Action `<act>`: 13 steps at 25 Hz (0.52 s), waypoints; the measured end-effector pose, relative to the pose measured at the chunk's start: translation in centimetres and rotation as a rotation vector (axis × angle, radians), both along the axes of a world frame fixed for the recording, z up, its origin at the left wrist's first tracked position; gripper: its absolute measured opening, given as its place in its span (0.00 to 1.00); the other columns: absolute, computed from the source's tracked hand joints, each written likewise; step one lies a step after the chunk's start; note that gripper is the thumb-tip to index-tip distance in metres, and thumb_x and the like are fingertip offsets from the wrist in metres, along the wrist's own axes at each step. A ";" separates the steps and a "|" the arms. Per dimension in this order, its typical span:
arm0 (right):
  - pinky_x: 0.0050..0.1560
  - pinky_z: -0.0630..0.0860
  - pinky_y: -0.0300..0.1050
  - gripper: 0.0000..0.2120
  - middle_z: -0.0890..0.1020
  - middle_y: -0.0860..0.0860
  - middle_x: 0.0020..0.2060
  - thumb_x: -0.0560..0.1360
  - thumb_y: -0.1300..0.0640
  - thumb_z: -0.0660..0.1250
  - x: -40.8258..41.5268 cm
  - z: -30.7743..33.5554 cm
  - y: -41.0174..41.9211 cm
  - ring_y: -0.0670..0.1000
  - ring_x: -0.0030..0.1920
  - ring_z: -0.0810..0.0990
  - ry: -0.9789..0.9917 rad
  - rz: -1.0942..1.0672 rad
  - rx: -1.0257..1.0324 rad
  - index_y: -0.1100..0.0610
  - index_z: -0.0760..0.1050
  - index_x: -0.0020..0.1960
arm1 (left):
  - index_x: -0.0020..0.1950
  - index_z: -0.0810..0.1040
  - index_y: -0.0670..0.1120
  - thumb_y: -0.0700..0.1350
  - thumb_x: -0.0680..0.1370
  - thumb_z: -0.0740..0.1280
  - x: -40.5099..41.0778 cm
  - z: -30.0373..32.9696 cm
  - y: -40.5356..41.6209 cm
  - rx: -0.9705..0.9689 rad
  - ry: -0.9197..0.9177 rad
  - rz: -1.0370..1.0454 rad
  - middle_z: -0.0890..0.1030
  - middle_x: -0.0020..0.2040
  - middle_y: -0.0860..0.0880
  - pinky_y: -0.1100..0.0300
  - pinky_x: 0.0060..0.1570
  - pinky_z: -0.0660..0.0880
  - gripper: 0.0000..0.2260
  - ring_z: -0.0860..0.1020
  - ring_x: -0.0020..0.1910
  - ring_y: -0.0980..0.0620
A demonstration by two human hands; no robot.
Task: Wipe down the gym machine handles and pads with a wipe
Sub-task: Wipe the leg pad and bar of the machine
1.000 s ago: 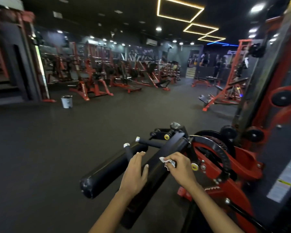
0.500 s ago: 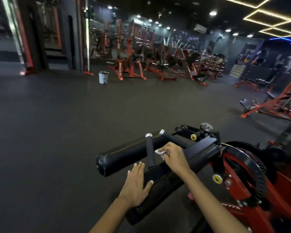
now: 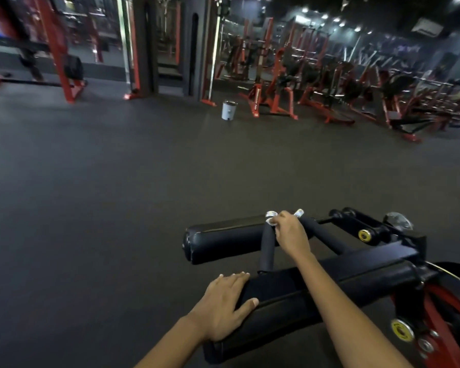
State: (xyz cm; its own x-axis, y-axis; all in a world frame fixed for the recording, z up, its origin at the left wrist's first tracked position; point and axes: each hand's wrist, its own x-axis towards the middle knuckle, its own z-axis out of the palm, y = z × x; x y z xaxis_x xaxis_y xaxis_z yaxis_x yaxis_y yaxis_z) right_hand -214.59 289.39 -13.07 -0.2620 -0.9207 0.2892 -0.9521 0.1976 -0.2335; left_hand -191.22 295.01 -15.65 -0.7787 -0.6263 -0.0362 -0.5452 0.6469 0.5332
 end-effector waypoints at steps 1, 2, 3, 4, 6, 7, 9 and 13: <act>0.46 0.74 0.48 0.11 0.78 0.57 0.46 0.74 0.68 0.63 0.1 -0.4 0.2 0.59 0.48 0.78 -0.057 -0.005 -0.015 0.61 0.82 0.50 | 0.77 0.54 0.48 0.59 0.81 0.52 0.0 0.0 0.0 0.010 0.014 0.004 0.60 0.75 0.53 0.59 0.73 0.45 0.27 0.56 0.74 0.56; 0.46 0.73 0.45 0.10 0.79 0.57 0.45 0.73 0.68 0.64 0.4 -0.7 0.6 0.58 0.47 0.79 -0.096 -0.008 -0.031 0.61 0.82 0.49 | 0.77 0.55 0.48 0.59 0.81 0.53 0.0 -0.1 -0.1 0.020 0.025 0.005 0.61 0.75 0.53 0.59 0.73 0.46 0.27 0.58 0.73 0.56; 0.46 0.71 0.42 0.09 0.80 0.56 0.45 0.72 0.68 0.65 0.6 -0.8 1.2 0.57 0.47 0.79 -0.117 -0.008 -0.036 0.61 0.82 0.48 | 0.76 0.55 0.48 0.59 0.81 0.53 0.0 -0.3 -0.1 0.030 0.033 0.004 0.62 0.74 0.53 0.58 0.73 0.47 0.27 0.59 0.72 0.56; 0.46 0.70 0.39 0.08 0.80 0.54 0.44 0.72 0.68 0.66 0.8 -1.0 2.0 0.55 0.47 0.80 -0.133 0.004 -0.026 0.61 0.83 0.47 | 0.76 0.55 0.49 0.59 0.81 0.53 0.0 -0.4 -0.2 0.037 0.036 0.001 0.63 0.74 0.53 0.57 0.73 0.49 0.27 0.59 0.72 0.56; 0.46 0.73 0.39 0.07 0.80 0.47 0.40 0.72 0.66 0.68 1.1 -1.2 4.2 0.51 0.46 0.81 -0.187 0.085 0.013 0.60 0.83 0.46 | 0.76 0.56 0.49 0.60 0.80 0.53 -0.1 -0.6 -0.3 0.044 0.046 -0.003 0.63 0.73 0.53 0.57 0.73 0.50 0.27 0.60 0.71 0.56; 0.46 0.75 0.38 0.06 0.78 0.43 0.37 0.72 0.65 0.69 1.2 -1.2 5.3 0.46 0.44 0.81 -0.217 0.134 0.047 0.58 0.84 0.45 | 0.76 0.56 0.49 0.60 0.80 0.53 -0.1 -0.7 -0.3 0.048 0.053 -0.002 0.64 0.73 0.54 0.57 0.73 0.51 0.27 0.60 0.71 0.57; 0.43 0.73 0.36 0.04 0.74 0.38 0.31 0.72 0.62 0.70 1.2 -1.1 6.8 0.37 0.36 0.76 -0.245 0.214 0.136 0.57 0.84 0.43 | 0.76 0.56 0.50 0.60 0.80 0.53 -0.1 -0.8 -0.3 0.052 0.067 0.000 0.64 0.72 0.54 0.58 0.72 0.51 0.27 0.60 0.71 0.57; 0.41 0.74 0.36 0.03 0.80 0.42 0.35 0.70 0.60 0.73 0.4 1.3 5.2 0.38 0.37 0.77 -0.350 0.194 0.188 0.59 0.84 0.41 | 0.76 0.57 0.50 0.60 0.80 0.54 0.0 -0.8 -0.2 0.055 0.080 0.008 0.65 0.72 0.55 0.59 0.72 0.51 0.27 0.61 0.71 0.58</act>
State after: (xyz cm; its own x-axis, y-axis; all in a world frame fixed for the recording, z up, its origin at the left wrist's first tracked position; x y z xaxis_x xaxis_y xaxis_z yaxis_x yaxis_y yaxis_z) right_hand -214.22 294.58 -11.77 -0.1315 -0.9906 0.0367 -0.8455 0.0928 -0.5259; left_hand -191.27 294.79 -16.47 -0.7756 -0.6311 -0.0083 -0.5042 0.6116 0.6097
